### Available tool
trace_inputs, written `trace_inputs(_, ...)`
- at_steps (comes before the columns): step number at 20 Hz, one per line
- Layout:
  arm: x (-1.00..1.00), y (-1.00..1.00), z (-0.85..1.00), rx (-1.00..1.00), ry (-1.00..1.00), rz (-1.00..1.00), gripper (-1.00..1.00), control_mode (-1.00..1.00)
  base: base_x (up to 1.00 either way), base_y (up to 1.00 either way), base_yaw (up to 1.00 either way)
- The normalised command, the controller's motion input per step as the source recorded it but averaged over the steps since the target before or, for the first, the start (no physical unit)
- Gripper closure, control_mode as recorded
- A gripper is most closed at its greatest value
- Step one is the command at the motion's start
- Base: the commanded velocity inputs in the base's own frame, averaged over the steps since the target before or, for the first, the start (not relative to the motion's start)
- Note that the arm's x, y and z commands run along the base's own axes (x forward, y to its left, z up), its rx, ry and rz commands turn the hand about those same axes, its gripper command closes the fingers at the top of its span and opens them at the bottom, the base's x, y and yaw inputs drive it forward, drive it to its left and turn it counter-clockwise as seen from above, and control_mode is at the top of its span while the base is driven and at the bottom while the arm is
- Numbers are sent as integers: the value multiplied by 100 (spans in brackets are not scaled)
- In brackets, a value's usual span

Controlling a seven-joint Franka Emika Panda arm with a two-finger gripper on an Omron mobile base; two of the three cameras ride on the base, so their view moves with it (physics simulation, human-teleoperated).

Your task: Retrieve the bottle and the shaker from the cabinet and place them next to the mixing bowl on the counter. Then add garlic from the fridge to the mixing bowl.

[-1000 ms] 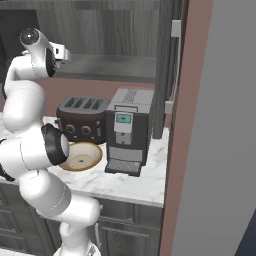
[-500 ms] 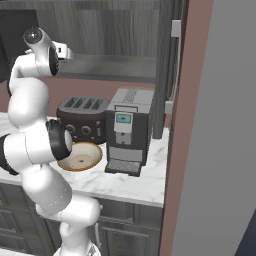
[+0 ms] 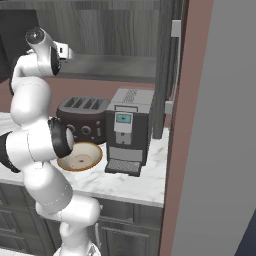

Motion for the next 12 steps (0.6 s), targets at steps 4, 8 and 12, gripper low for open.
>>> trace_inputs(4, 12, 1, -2, 0, 0, 0, -100, -100, 0, 0, 0)
trace_inputs(8, 0, 2, 0, 0, 0, 0, -100, -100, 0, 0, 0)
trace_inputs(12, 3, 4, 0, 0, 0, 0, -100, -100, 0, 0, 0)
